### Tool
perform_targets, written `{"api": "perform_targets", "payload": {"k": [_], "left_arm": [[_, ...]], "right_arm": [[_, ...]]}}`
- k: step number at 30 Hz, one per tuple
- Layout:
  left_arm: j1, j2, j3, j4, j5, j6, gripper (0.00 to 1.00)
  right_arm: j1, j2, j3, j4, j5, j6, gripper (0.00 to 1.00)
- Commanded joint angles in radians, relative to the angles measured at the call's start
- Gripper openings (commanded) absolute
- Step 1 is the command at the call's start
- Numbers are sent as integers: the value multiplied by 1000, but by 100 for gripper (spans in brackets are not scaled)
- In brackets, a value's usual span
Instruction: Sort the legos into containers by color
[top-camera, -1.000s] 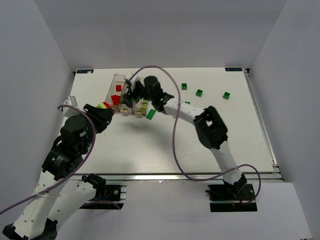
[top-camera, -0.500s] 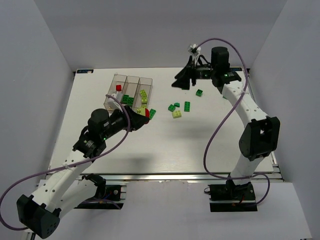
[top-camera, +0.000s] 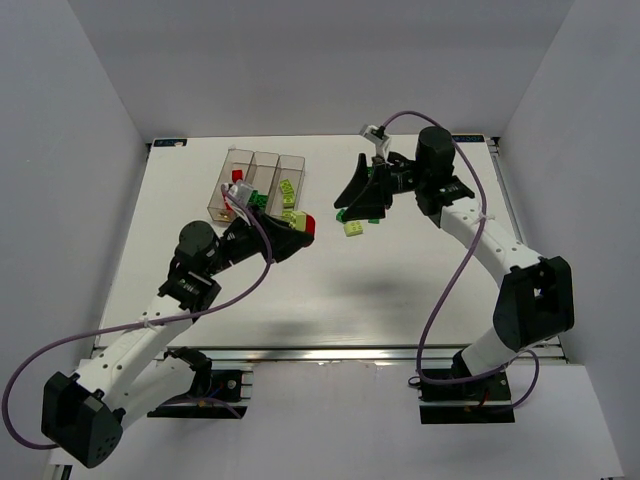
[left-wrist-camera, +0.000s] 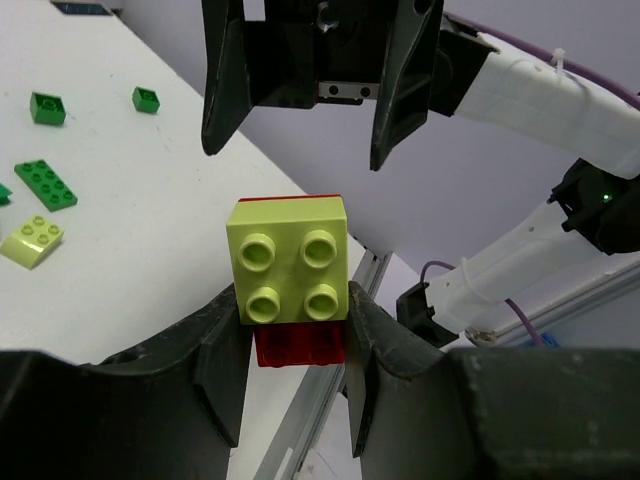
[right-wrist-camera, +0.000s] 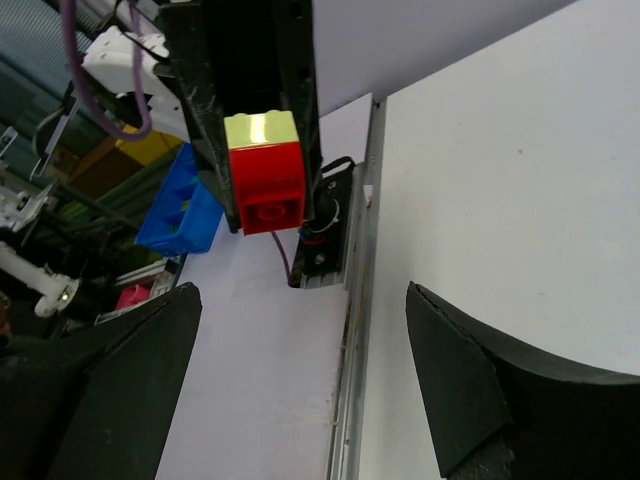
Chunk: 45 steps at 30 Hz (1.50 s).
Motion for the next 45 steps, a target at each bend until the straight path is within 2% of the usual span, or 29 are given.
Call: {"api": "perform_targets", "payload": {"k": [1,4,9,25,33,45], "left_arm": [[-7,-22,-13,118,32,-24,0],[-9,-22,-28,164,32,-62,0],[-19,-15,-39,212,28,-97,0],[-36,2,-56,224,-3,-96,0],[-36,7,-55,207,-18,-73,0],[-36,12,-55,190,-29,-62,0]], "right_arm": [[23,-36,-10,223,-60,162,87],[48,-38,-12,215,-29,122,87],[98,-9,54,48,32,-25,84],[168,16,91,79,51,15,76],[177,-3,83,83,29,18,80],[191,10,96,82,49,24,64]]}}
